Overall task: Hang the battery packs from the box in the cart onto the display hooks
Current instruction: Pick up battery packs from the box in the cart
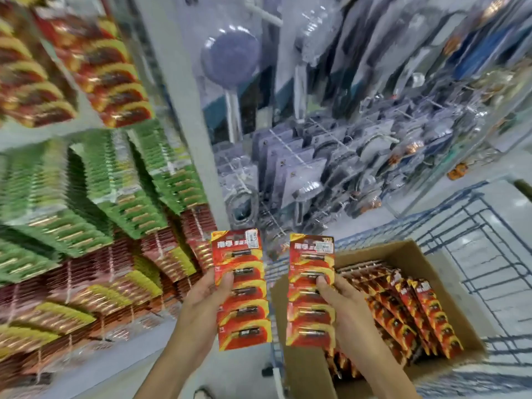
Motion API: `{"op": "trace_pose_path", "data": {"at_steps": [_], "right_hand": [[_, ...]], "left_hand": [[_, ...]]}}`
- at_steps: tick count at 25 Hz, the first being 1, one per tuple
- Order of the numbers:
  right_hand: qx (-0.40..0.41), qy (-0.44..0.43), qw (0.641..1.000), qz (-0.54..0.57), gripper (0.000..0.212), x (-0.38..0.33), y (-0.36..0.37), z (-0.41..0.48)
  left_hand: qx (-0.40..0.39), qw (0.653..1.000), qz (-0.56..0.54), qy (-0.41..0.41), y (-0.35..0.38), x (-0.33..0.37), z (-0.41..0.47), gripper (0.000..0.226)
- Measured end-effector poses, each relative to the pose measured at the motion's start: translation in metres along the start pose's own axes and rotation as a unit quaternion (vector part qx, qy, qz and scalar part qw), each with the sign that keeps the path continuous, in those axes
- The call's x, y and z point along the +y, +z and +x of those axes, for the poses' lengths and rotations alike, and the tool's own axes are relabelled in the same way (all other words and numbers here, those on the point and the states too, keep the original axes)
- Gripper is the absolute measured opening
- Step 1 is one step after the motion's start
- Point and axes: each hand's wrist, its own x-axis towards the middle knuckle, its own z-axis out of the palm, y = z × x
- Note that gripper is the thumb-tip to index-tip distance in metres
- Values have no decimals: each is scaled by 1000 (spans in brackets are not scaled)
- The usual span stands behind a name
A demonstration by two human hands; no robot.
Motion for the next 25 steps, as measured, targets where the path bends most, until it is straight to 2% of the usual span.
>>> {"op": "trace_pose_path", "data": {"at_steps": [7,14,20,25], "right_hand": [[-87,-26,994,-56,23,1,158,-12],[-128,-41,989,-64,27,-3,286,-12],[-123,-72,989,-45,19,-13,338,-11],[-129,-76,988,-45,25,-16,346,-14]], "left_hand": [[91,988,-59,110,-105,83,-44,34],[158,964,-118,181,-186,151,-74,40],[165,951,-104,242,-207,203,-87,37],[163,930,-75,320,-207,255,-86,35]]}}
